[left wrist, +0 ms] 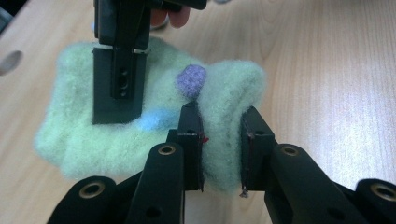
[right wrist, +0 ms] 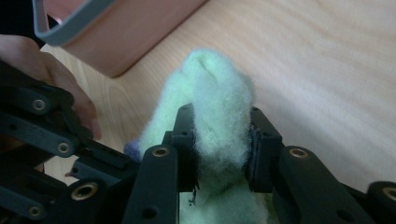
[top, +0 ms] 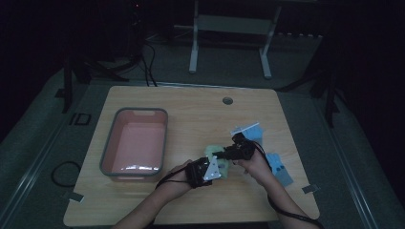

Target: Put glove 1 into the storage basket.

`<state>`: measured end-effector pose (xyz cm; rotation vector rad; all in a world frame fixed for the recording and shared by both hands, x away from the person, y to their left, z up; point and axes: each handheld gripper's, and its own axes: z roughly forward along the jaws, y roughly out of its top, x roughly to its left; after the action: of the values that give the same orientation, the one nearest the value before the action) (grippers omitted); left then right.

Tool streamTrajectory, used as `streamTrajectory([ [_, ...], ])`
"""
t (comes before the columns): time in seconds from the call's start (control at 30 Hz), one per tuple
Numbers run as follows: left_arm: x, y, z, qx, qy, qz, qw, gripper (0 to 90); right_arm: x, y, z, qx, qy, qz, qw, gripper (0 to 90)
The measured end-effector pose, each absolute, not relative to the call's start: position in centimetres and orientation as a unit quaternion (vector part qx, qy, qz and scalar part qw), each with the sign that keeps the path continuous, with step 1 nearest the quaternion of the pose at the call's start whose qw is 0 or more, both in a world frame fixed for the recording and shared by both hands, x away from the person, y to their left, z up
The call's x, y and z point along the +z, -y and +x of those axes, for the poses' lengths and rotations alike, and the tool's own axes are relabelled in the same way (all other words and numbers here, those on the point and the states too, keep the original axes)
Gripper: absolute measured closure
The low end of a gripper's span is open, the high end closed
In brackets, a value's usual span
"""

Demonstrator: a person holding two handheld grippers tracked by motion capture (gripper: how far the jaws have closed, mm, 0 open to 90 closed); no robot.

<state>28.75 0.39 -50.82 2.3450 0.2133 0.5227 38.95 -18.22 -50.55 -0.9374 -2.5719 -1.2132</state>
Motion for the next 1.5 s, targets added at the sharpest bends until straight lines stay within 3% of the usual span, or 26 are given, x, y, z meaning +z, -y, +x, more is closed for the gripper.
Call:
streamTrajectory([
  [0.6, -45.2, -5.0, 28.4, 0.245, -0.085, 0.906, 0.333, 74.6, -45.1, 13.4, 39.6, -0.433, 0.855, -0.279, 0.063, 69.8],
  [1.5, -44.1, -13.3, 28.0, 0.263, -0.143, 0.902, 0.311, 75.0, -43.2, 3.2, 41.0, -0.424, 0.873, -0.227, 0.077, 70.0],
])
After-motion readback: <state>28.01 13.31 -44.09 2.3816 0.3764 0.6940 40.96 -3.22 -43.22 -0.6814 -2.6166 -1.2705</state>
